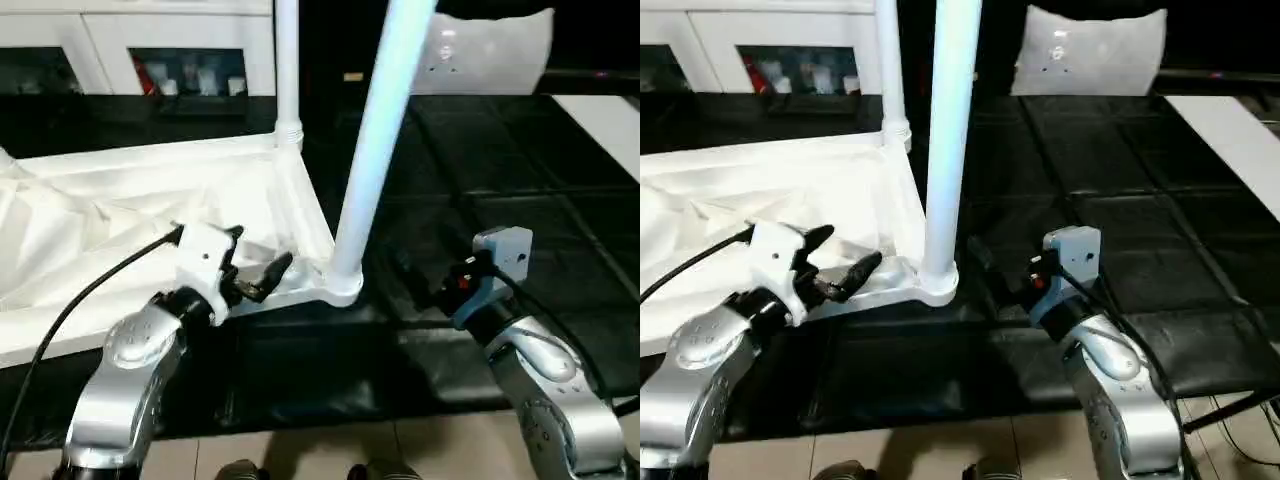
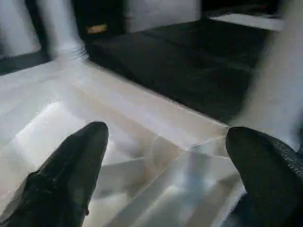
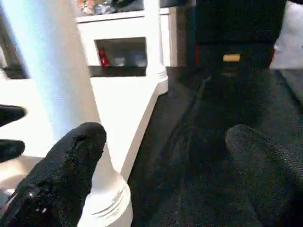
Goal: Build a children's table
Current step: Move to table, then rotate leg to tighten
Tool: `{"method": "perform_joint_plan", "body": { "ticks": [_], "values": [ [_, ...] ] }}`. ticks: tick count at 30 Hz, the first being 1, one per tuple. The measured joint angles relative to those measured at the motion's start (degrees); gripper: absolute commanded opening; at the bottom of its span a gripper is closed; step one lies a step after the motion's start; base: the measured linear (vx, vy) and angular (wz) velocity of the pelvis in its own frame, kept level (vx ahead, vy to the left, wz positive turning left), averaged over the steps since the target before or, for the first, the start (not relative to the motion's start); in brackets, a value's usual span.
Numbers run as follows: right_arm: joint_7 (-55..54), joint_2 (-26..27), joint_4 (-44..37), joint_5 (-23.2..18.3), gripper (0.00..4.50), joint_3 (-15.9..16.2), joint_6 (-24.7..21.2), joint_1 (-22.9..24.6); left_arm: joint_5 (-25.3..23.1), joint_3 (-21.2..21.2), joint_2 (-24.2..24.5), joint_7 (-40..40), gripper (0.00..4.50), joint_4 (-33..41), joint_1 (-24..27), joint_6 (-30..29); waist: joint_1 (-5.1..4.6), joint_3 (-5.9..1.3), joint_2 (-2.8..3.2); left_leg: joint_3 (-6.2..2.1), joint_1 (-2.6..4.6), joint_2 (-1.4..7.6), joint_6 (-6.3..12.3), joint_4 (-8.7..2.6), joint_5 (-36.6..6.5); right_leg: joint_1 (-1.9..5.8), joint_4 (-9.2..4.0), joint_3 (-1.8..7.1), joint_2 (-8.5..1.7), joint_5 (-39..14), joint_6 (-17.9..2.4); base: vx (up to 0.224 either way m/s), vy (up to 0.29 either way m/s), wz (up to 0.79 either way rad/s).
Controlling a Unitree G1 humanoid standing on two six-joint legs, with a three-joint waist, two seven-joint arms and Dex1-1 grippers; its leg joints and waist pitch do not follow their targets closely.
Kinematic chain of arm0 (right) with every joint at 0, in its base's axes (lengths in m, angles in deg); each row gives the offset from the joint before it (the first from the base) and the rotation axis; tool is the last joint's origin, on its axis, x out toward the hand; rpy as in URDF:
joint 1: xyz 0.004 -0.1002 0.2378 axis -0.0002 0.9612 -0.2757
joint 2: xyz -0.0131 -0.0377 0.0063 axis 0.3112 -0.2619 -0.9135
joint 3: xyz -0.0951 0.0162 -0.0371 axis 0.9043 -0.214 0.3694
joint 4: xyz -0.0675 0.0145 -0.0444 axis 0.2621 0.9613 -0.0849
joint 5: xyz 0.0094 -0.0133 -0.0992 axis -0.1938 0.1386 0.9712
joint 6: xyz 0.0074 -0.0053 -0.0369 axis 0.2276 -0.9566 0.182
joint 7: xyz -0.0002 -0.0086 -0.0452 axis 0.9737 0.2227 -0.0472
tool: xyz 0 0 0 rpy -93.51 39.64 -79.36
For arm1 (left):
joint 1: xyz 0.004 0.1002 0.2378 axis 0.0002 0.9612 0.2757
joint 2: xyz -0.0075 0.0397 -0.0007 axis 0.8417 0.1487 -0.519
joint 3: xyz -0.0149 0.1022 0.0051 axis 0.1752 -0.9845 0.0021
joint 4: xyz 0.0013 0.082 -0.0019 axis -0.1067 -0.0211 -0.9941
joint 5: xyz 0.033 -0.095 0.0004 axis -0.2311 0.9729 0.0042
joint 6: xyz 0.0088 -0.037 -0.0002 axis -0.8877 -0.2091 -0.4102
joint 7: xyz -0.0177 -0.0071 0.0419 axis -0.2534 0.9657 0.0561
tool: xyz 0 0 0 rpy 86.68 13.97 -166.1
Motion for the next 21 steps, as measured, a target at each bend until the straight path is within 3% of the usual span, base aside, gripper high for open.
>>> {"method": "perform_joint_plan", "body": {
  "ticks": [4,6,7,14,21],
  "values": [
    [5.05,-4.48,1.58,0.76,4.5,1.08,1.01,-2.0,-1.31,-5.07,7.12,-10.77,4.42,-7.31,-6.47,1.05,0.03,0.08,0.14,0.69,-0.01,0.08,0.15,-0.04,0.37,-0.1,0.0,0.02,-0.41,0.37,0.16,-0.057,0.014,0.01],
    [7.35,-5.78,1.79,0.61,4.5,1.55,0.74,-1.92,-1.77,-6.11,7.88,-13.91,4.42,-10.8,-8.59,2.43,0.06,0.09,0.16,1.01,-0.01,0.22,0.22,-0.07,0.65,-0.14,0.01,0.0,-0.49,0.45,0.19,0.0,0.0,0.0],
    [8.99,-6.77,1.79,0.48,4.5,2.11,0.65,-1.96,-1.82,-6.54,8.17,-15.63,4.16,-13.44,-10.43,3.13,0.08,0.09,0.15,1.12,-0.03,0.25,0.29,-0.07,0.73,-0.26,0.01,-0.01,-0.53,0.66,-0.06,0.0,0.0,0.0],
    [15.08,-11.73,1.2,-0.74,4.5,5.29,-1.91,-1.41,-2.49,-10.39,11.17,-26.01,3.59,-26.17,-20.74,5.36,0.26,0.02,0.27,1.45,-0.39,0.27,0.63,-0.19,1.0,-0.6,-0.09,-0.02,-0.7,0.78,-0.1,0.0,0.0,0.0],
    [18.2,-14.49,-0.14,-1.84,4.5,5.78,-3.57,0.33,-3.6,-13.52,9.93,-30.63,3.16,-32.51,-24.03,5.21,0.46,-0.02,0.41,1.47,-0.95,0.29,0.97,-0.32,1.23,-1.06,-0.1,-0.1,-0.71,0.8,-0.12,0.0,0.0,0.0]
  ]
}}
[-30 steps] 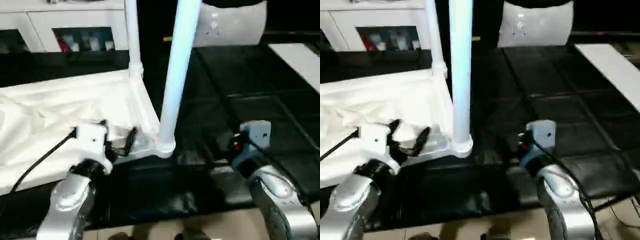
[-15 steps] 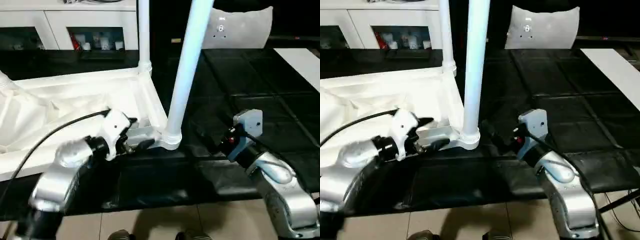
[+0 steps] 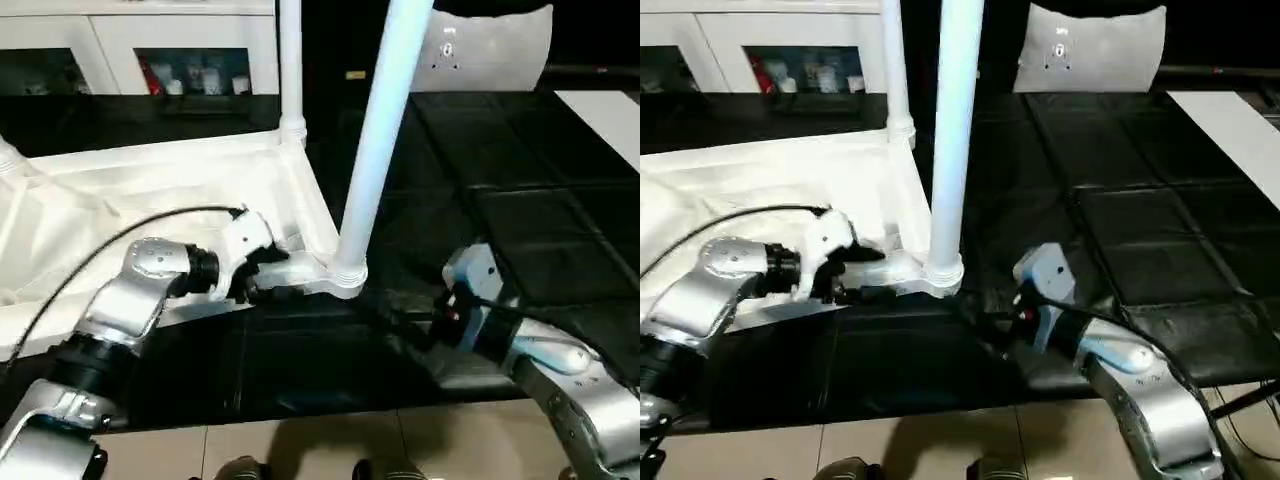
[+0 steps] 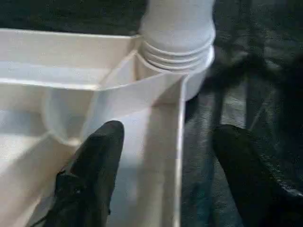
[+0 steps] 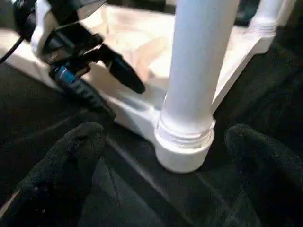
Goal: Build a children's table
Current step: Rotate leg to tighten
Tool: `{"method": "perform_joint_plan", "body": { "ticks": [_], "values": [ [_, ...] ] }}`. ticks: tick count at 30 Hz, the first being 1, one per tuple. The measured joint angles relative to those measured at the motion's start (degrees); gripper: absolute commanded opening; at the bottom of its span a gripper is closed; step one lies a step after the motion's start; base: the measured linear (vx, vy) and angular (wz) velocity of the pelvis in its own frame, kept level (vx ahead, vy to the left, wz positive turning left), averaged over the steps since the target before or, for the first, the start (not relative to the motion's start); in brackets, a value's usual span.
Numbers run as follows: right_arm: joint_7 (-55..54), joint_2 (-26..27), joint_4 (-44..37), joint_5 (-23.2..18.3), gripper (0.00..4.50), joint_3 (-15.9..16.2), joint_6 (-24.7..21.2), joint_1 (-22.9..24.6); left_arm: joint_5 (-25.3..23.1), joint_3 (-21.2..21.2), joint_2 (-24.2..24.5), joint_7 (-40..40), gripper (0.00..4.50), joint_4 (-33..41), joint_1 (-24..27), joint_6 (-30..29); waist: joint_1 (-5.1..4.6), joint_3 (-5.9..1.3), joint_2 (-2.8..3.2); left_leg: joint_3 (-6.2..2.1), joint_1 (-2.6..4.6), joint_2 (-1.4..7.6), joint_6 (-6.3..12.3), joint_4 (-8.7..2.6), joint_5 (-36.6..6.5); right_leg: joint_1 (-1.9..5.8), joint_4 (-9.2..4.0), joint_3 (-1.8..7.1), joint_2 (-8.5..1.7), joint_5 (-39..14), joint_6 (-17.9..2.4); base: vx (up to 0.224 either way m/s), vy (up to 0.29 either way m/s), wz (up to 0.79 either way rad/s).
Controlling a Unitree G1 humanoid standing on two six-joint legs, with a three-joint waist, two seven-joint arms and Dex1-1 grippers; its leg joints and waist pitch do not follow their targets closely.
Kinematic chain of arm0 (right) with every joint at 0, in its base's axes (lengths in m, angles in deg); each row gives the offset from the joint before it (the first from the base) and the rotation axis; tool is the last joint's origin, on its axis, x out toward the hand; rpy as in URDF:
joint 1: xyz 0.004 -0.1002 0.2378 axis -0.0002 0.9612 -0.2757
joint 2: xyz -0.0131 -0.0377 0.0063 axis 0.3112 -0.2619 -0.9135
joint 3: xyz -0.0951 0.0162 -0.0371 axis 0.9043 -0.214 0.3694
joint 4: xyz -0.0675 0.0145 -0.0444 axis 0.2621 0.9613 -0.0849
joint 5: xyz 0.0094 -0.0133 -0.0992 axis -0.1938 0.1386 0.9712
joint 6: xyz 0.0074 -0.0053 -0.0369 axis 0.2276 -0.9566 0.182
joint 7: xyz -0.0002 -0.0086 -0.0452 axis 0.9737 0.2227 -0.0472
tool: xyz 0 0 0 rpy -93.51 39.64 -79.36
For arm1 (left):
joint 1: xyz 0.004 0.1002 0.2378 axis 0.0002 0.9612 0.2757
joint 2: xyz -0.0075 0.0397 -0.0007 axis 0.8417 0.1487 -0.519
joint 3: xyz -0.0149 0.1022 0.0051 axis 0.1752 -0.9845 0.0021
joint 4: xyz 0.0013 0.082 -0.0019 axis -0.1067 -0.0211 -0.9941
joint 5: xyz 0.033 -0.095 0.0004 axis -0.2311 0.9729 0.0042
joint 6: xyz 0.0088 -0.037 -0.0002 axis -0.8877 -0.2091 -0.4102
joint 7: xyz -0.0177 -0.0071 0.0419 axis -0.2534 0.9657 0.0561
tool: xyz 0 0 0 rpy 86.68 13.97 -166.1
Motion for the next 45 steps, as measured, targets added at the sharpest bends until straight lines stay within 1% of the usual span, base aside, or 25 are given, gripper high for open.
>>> {"method": "perform_joint_plan", "body": {
  "ticks": [2,3,4,10,11,14,16,19,22,25,27,28,29,32,33,34,36,38,42,45],
  "values": [
    [0.02,-0.27,0.0,0.01,4.5,0.2,-0.07,0.0,-0.32,-0.63,-0.38,0.05,2.92,-1.67,-1.26,0.13,0.18,0.0,0.03,0.0,-0.02,0.01,0.0,0.0,0.01,0.01,0.0,0.0,-0.01,0.01,-0.02,0.0,0.0,0.0],
    [-0.01,-0.32,0.0,0.04,4.5,0.35,-0.13,0.0,-0.52,-0.82,-0.41,0.13,2.92,-2.14,-1.67,0.14,0.16,0.0,0.03,0.0,-0.02,0.01,-0.02,0.0,0.02,0.01,0.0,0.0,0.0,0.02,-0.03,0.0,0.0,0.0],
    [-0.04,-0.32,0.0,0.13,4.5,0.5,-0.26,0.01,-0.65,-0.93,-0.44,0.19,2.8,-2.46,-1.94,0.16,0.1,0.0,0.03,0.01,-0.05,0.01,-0.04,0.0,0.03,0.01,0.0,0.0,0.0,0.02,-0.04,0.0,0.0,0.0],
    [-0.18,-0.6,0.01,0.82,4.5,0.5,-0.97,-0.01,-2.27,-1.03,-1.22,1.2,2.34,-5.43,-2.59,0.68,0.37,0.0,0.03,0.01,-0.05,0.02,-0.05,-0.02,0.05,-0.01,-0.01,0.0,0.0,0.02,-0.04,0.0,0.0,0.0],
    [-0.15,-0.83,0.06,0.82,4.5,0.5,-1.08,-0.01,-2.48,-1.1,-1.26,1.19,2.34,-5.81,-2.66,0.93,0.43,0.01,0.04,0.01,-0.05,0.02,-0.05,-0.02,0.04,-0.01,-0.02,0.0,0.0,0.02,-0.04,0.0,0.0,0.0],
    [-0.07,-1.04,0.39,0.85,4.5,0.5,-1.09,-0.11,-2.73,-1.58,-1.26,1.14,2.02,-6.86,-3.32,1.38,0.65,0.02,0.05,0.01,-0.04,0.02,-0.05,-0.03,0.04,-0.03,-0.04,0.0,0.0,0.02,-0.04,0.0,0.0,0.0],
    [-0.01,-1.04,0.77,0.87,4.5,0.5,-1.09,-0.27,-2.75,-2.0,-1.34,0.97,1.98,-6.87,-3.54,1.44,0.82,0.04,0.09,0.01,-0.04,0.02,-0.06,-0.04,0.04,-0.04,-0.05,0.0,-0.01,0.02,-0.04,0.0,0.0,0.0],
    [0.13,-1.04,0.81,0.89,4.5,0.51,-1.09,-0.26,-2.76,-2.04,-1.46,0.72,1.71,-6.89,-3.54,1.5,1.06,0.05,0.1,0.01,-0.04,0.02,-0.08,-0.09,0.03,-0.04,-0.05,0.0,-0.01,0.02,-0.04,0.0,0.0,0.0],
    [0.63,-1.06,0.8,0.91,4.5,0.79,-1.11,-0.26,-2.79,-2.04,-1.53,-0.05,1.54,-6.95,-3.55,1.52,1.1,0.05,0.12,0.01,-0.03,0.02,-0.09,-0.15,0.04,-0.05,-0.1,-0.01,-0.01,0.02,-0.04,0.0,0.0,0.0],
    [1.47,-1.61,0.8,0.82,4.5,1.65,-1.28,-0.26,-2.83,-2.15,-1.55,-0.22,1.23,-7.01,-3.55,1.94,1.13,0.06,0.12,0.02,-0.04,0.02,-0.09,-0.17,0.04,-0.05,-0.14,-0.01,-0.01,0.02,-0.04,0.0,0.0,0.0],
    [2.0,-1.79,0.8,0.68,4.5,1.67,-1.29,-0.26,-2.81,-2.32,-1.57,-0.49,1.16,-7.04,-3.55,2.14,1.14,0.06,0.12,0.02,-0.04,0.02,-0.09,-0.18,0.03,-0.05,-0.17,0.0,-0.01,0.02,-0.04,0.0,0.0,0.0],
    [2.22,-1.93,0.8,0.68,4.5,1.67,-1.28,-0.26,-2.86,-2.39,-1.57,-0.5,1.03,-7.19,-3.63,2.2,1.14,0.06,0.12,0.02,-0.04,0.02,-0.1,-0.18,0.03,-0.05,-0.17,0.0,-0.01,0.02,-0.04,0.0,0.0,0.0],
    [2.31,-1.95,0.8,0.69,4.5,1.67,-1.29,-0.26,-2.91,-2.51,-1.57,-0.51,0.8,-7.27,-3.75,2.24,1.13,0.06,0.12,0.02,-0.04,0.02,-0.1,-0.19,0.03,-0.05,-0.17,0.0,-0.01,0.02,-0.04,0.0,0.0,0.0],
    [2.52,-1.95,0.8,0.7,4.5,1.74,-1.28,-0.22,-3.13,-2.81,-1.6,-0.69,0.74,-7.31,-3.94,2.34,1.14,0.06,0.13,0.02,-0.04,0.02,-0.13,-0.21,0.03,-0.05,-0.18,0.0,-0.01,0.03,-0.04,0.0,0.0,0.0],
    [2.53,-1.95,0.8,0.7,4.5,1.74,-1.28,-0.17,-3.17,-2.81,-1.63,-0.73,0.51,-7.31,-3.95,2.35,1.14,0.06,0.12,0.02,-0.04,0.02,-0.14,-0.23,0.04,-0.05,-0.18,0.0,-0.01,0.03,-0.04,0.0,0.0,0.0],
    [2.54,-1.96,0.8,0.7,4.5,1.74,-1.28,-0.14,-3.14,-2.79,-1.67,-0.81,0.39,-7.31,-4.01,2.35,1.14,0.06,0.13,0.03,-0.04,0.02,-0.14,-0.24,0.04,-0.05,-0.19,0.0,-0.01,0.02,-0.04,0.0,0.0,0.0],
    [2.55,-1.98,0.8,0.7,4.5,1.76,-1.28,-0.13,-3.04,-2.8,-1.73,-1.19,0.3,-7.31,-4.03,2.34,1.14,0.08,0.15,0.03,-0.04,0.02,-0.16,-0.26,0.03,-0.05,-0.21,0.0,-0.01,0.03,-0.04,0.0,0.0,0.0],
    [2.6,-1.99,0.8,0.7,4.5,1.78,-1.28,-0.13,-2.96,-2.8,-1.77,-1.4,0.1,-7.31,-4.03,2.35,1.14,0.09,0.17,0.03,-0.04,0.02,-0.17,-0.29,0.03,-0.07,-0.24,0.0,-0.01,0.03,-0.04,0.0,0.0,0.0],
    [2.63,-1.98,0.8,0.72,4.5,1.78,-1.24,-0.13,-2.89,-2.8,-1.71,-2.0,0.1,-7.27,-4.02,2.81,1.13,0.09,0.17,0.04,-0.04,0.02,-0.15,-0.38,0.03,-0.08,-0.4,0.0,-0.01,0.03,-0.05,0.0,0.0,0.0],
    [2.62,-1.96,0.8,0.72,4.5,1.77,-1.12,-0.15,-2.86,-2.73,-1.01,-2.59,0.1,-6.18,-2.91,5.16,1.04,0.1,0.19,0.07,-0.09,0.02,-0.1,-0.61,0.06,-0.1,-0.71,-0.03,-0.01,0.11,-0.07,0.0,0.0,0.0]
  ]
}}
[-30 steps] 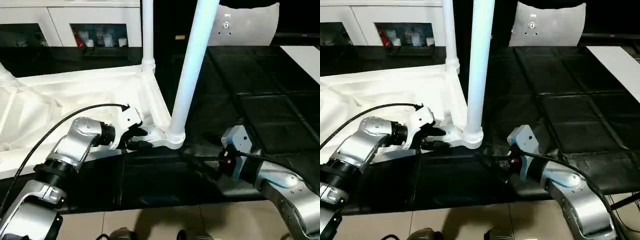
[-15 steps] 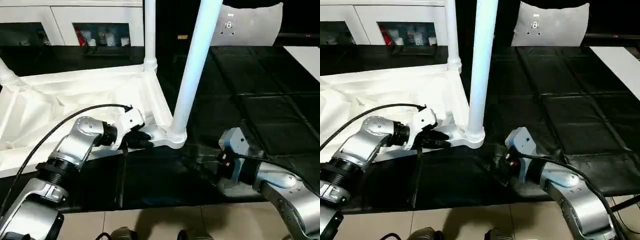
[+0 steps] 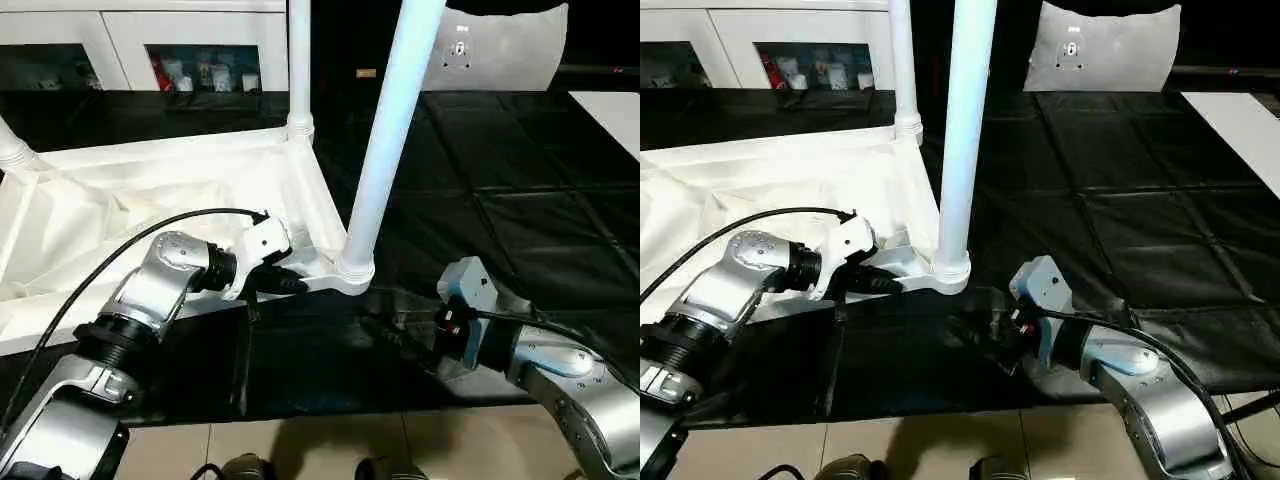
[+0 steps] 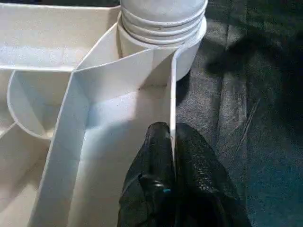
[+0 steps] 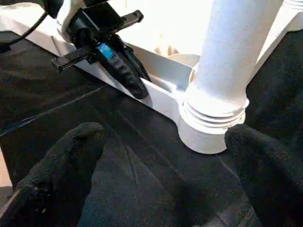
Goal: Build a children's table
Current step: Rotate leg to tighten
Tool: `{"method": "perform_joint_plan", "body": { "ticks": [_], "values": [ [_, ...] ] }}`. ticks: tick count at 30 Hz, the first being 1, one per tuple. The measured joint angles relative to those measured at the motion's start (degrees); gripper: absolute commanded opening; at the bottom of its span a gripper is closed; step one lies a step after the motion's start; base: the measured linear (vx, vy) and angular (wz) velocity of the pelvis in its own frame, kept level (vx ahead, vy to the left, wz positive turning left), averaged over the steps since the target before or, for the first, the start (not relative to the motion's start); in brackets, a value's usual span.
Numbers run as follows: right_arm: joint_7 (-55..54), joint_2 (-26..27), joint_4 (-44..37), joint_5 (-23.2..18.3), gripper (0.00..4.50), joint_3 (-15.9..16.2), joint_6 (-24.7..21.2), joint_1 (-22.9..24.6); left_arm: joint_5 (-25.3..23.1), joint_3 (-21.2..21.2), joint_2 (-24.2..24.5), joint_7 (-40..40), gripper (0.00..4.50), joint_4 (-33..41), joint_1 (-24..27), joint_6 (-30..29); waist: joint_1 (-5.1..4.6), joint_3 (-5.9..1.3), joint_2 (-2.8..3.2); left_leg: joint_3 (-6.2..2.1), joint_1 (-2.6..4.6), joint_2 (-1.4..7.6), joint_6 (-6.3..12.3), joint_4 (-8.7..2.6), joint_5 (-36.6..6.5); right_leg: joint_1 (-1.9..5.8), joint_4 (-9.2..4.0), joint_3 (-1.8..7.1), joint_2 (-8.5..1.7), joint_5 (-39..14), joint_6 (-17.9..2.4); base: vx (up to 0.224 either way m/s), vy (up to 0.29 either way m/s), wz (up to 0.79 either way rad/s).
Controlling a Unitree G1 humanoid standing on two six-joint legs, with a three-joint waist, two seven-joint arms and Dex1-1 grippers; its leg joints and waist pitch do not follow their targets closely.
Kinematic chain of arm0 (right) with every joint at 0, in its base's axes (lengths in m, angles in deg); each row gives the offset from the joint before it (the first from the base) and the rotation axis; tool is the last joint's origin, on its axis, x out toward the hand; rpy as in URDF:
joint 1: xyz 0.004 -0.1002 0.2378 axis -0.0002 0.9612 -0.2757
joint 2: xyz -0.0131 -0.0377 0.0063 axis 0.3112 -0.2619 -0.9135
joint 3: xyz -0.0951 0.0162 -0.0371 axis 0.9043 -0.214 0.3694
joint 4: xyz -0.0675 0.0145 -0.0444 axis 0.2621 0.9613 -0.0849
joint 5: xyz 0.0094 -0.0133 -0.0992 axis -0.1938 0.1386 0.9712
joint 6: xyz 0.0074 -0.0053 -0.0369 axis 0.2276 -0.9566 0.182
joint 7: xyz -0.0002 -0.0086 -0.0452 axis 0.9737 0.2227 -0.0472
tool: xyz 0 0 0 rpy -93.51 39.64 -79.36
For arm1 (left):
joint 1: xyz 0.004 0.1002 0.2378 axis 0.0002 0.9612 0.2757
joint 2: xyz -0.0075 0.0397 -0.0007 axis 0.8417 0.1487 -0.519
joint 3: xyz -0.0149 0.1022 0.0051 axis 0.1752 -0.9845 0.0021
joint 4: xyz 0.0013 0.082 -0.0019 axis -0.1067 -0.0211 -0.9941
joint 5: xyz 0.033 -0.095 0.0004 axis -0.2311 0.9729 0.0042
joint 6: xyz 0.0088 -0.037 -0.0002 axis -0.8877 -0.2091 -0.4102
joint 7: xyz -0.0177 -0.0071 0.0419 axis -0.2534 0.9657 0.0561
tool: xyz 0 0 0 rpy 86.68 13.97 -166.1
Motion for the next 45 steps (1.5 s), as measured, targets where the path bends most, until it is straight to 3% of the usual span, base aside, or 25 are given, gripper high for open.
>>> {"method": "perform_joint_plan", "body": {
  "ticks": [8,17,18,20,31,45],
  "values": [
    [2.52,-1.13,2.87,-0.09,4.5,-0.25,1.64,-1.46,0.66,0.62,4.8,-3.98,0.1,5.88,5.29,6.39,-0.02,0.0,0.0,0.16,-0.12,0.03,0.11,-0.6,0.08,-0.34,-0.26,-0.05,0.01,0.01,0.0,0.0,0.0,0.0],
    [14.43,-2.8,10.39,-2.81,4.5,0.36,7.33,-8.11,1.2,0.42,7.73,-7.4,0.1,10.09,8.97,10.08,0.42,0.04,-0.08,0.42,-0.13,0.06,0.23,-0.51,0.15,-0.33,-0.24,-0.03,-0.09,0.03,-0.03,0.0,0.0,0.0],
    [15.02,-2.79,11.03,-2.85,4.2,0.42,7.42,-8.5,1.23,0.41,7.77,-7.48,0.0,10.35,9.14,10.08,0.4,0.04,-0.08,0.45,-0.14,0.06,0.24,-0.51,0.16,-0.34,-0.24,-0.02,-0.1,0.03,-0.03,0.0,0.0,0.0],
    [17.43,-2.76,14.05,-2.97,4.2,1.06,8.47,-10.42,1.24,0.44,7.84,-7.5,0.0,10.91,9.41,9.86,0.29,0.06,-0.1,0.48,-0.13,0.06,0.25,-0.5,0.16,-0.34,-0.22,0.0,-0.1,0.04,-0.04,0.0,0.0,0.0],
    [25.37,-1.24,24.48,-2.7,3.2,4.15,12.18,-17.49,1.23,-0.05,7.37,-8.15,0.0,11.64,9.6,9.63,0.59,0.05,-0.1,0.59,-0.22,0.06,0.38,-0.39,0.23,-0.46,-0.06,0.01,-0.16,0.05,-0.07,0.0,0.0,0.0],
    [30.48,0.09,33.78,-1.22,2.01,5.47,15.14,-22.34,1.15,-0.26,7.09,-8.41,0.0,11.63,9.22,9.62,0.91,0.03,-0.13,0.82,-0.49,0.1,0.58,-0.22,0.34,-0.78,0.11,0.04,-0.2,0.17,-0.26,0.0,0.0,0.0]
  ]
}}
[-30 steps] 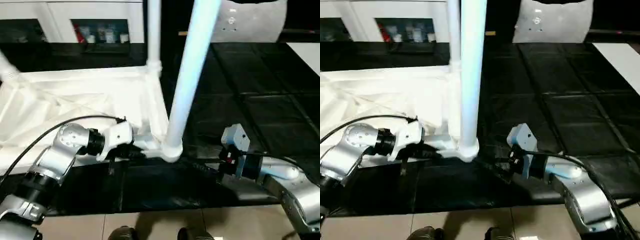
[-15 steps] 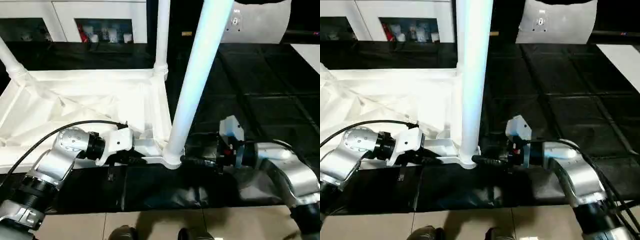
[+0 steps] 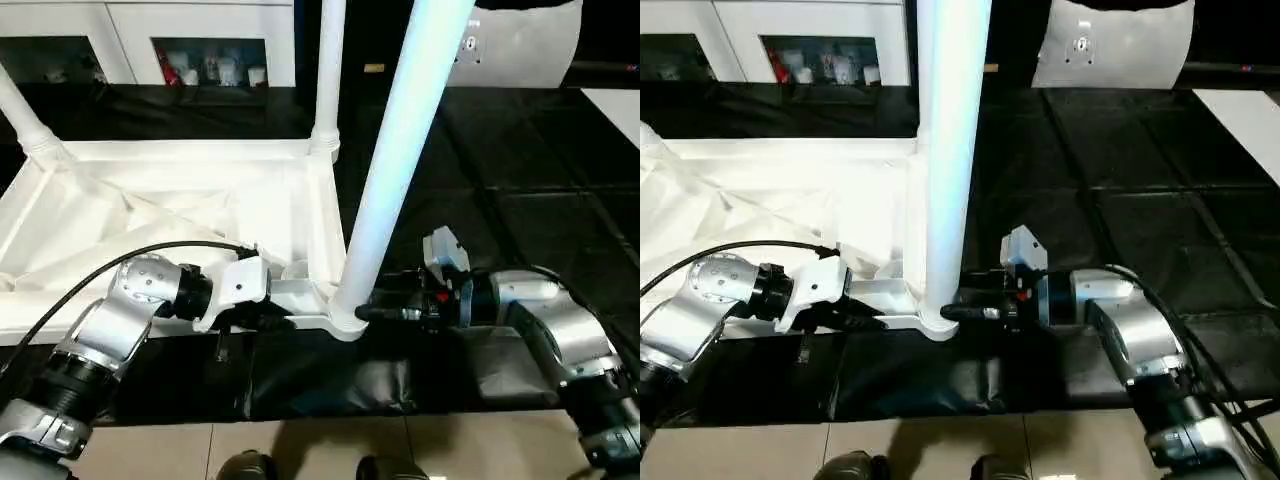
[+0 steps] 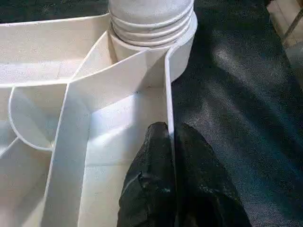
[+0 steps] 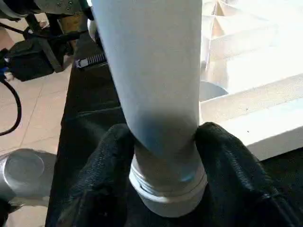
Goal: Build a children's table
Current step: Rotate leg to tighten
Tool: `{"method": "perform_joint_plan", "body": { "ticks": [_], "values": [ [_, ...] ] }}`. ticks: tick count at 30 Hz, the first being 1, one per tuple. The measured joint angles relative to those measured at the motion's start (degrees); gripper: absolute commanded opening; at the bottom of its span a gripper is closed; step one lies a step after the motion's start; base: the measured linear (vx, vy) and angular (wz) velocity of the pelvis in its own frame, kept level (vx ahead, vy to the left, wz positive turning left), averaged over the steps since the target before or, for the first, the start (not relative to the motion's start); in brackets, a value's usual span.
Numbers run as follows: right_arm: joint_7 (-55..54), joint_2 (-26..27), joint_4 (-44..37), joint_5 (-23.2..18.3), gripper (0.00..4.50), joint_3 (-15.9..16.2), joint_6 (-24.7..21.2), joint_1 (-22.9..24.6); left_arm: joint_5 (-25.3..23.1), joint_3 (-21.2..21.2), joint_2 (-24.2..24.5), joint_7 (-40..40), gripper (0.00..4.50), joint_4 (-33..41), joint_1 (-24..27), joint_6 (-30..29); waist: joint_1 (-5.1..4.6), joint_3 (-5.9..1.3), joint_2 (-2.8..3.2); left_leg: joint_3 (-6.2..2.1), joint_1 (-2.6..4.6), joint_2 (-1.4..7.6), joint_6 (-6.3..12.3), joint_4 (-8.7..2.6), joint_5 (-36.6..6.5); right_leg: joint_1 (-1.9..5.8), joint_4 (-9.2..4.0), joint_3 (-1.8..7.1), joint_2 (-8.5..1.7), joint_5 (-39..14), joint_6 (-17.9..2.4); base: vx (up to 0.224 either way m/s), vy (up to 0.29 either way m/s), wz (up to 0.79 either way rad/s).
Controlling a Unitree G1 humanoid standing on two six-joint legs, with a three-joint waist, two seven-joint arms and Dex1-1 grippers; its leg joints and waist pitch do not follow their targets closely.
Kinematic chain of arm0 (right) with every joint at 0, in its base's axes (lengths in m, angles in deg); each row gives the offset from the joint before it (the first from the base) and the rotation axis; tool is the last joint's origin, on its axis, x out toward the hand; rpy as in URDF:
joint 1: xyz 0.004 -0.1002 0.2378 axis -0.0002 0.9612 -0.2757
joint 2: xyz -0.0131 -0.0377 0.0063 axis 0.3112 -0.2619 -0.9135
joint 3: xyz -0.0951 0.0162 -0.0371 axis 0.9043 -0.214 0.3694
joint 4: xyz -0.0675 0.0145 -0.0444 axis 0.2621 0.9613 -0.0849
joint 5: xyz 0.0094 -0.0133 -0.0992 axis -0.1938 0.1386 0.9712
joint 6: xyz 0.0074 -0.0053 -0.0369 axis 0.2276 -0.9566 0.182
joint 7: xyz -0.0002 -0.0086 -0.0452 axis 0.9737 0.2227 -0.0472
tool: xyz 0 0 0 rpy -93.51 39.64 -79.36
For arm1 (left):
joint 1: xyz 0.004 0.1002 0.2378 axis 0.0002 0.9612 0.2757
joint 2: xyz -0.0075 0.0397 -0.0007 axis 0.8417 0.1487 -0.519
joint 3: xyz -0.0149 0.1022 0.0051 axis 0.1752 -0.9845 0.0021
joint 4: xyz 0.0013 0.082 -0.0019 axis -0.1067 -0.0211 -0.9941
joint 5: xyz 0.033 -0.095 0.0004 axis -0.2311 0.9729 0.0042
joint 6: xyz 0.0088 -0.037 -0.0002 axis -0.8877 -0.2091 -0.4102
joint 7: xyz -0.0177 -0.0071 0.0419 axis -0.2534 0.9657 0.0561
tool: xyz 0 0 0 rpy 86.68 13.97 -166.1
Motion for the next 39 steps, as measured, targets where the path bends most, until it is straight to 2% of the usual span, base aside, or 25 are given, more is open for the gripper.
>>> {"method": "perform_joint_plan", "body": {
  "ticks": [7,9,10,17,23,30,31,33,36,39],
  "values": [
    [1.65,-0.06,2.16,0.58,1.53,-0.14,1.52,-0.21,-0.03,0.0,0.38,-0.22,0.0,-0.2,0.0,0.0,-0.02,-0.01,-0.02,0.27,0.01,0.3,-0.01,0.34,0.01,-0.1,0.42,-0.01,0.05,0.0,0.0,0.0,0.0,0.0],
    [1.65,0.0,2.27,0.91,1.53,-0.12,2.04,-0.21,-0.05,0.0,0.39,-0.22,0.0,-0.2,0.0,-0.03,-0.06,-0.01,-0.02,0.36,0.01,0.38,-0.03,0.43,0.02,-0.12,0.53,-0.01,0.05,0.0,0.0,0.0,0.0,0.0],
    [1.66,0.12,2.27,0.86,1.82,-0.2,1.61,-0.21,-0.08,0.0,0.39,-0.22,0.0,-0.2,0.0,-0.07,-0.08,-0.01,-0.02,0.4,0.01,0.42,-0.04,0.49,0.02,-0.12,0.58,-0.01,0.05,0.0,0.0,0.0,0.0,0.0],
    [1.78,1.48,3.15,0.39,2.38,-0.56,0.44,-0.48,-0.12,0.0,0.13,-0.21,0.0,-0.2,0.0,-0.07,0.05,-0.02,-0.02,0.5,-0.01,0.47,-0.04,0.62,0.03,-0.11,0.65,0.0,0.04,0.01,-0.01,0.0,0.0,0.0],
    [1.64,2.26,3.47,0.61,2.94,-0.51,0.99,-0.94,-0.13,-0.18,-0.39,-0.21,0.0,-0.2,-0.11,-0.06,0.61,-0.02,-0.02,0.52,-0.01,0.47,-0.04,0.62,0.03,-0.13,0.66,0.0,0.04,0.01,-0.01,0.0,0.0,0.0],
    [1.72,2.91,4.04,1.73,2.94,-0.48,1.28,-1.64,-0.37,-0.2,-0.48,-0.24,0.0,-0.2,-0.2,-0.06,0.71,-0.02,-0.02,0.53,-0.01,0.48,-0.04,0.63,0.03,-0.13,0.67,0.0,0.04,0.01,-0.01,0.0,0.0,0.0],
    [1.79,2.92,4.16,1.73,2.69,-0.48,1.27,-1.72,-0.45,-0.2,-0.48,-0.27,0.0,-0.2,-0.23,-0.06,0.72,-0.02,-0.02,0.54,-0.01,0.48,-0.04,0.63,0.03,-0.13,0.67,0.0,0.04,0.01,-0.01,0.0,0.0,0.0],
    [2.13,2.94,4.48,1.72,2.69,-0.48,1.22,-1.94,-0.5,-0.2,-0.47,-0.3,0.0,-0.2,-0.27,-0.06,0.71,-0.02,-0.02,0.54,-0.01,0.49,-0.04,0.63,0.03,-0.13,0.68,0.0,0.04,0.01,-0.01,0.0,0.0,0.0],
    [2.87,3.01,4.49,1.71,2.35,-0.48,1.19,-1.98,-0.52,-0.2,-0.47,-0.38,0.0,-0.24,-0.35,-0.06,0.72,-0.02,-0.02,0.54,-0.01,0.49,-0.04,0.64,0.03,-0.13,0.69,0.0,0.04,0.01,-0.01,0.0,0.0,0.0],
    [3.03,3.02,4.52,1.72,2.22,-0.48,1.17,-1.99,-0.52,-0.2,-0.45,-0.51,0.0,-0.26,-0.41,-0.06,0.72,-0.02,-0.02,0.54,-0.01,0.5,-0.04,0.64,0.03,-0.13,0.69,0.0,0.04,0.01,-0.01,0.0,0.0,0.0]
  ]
}}
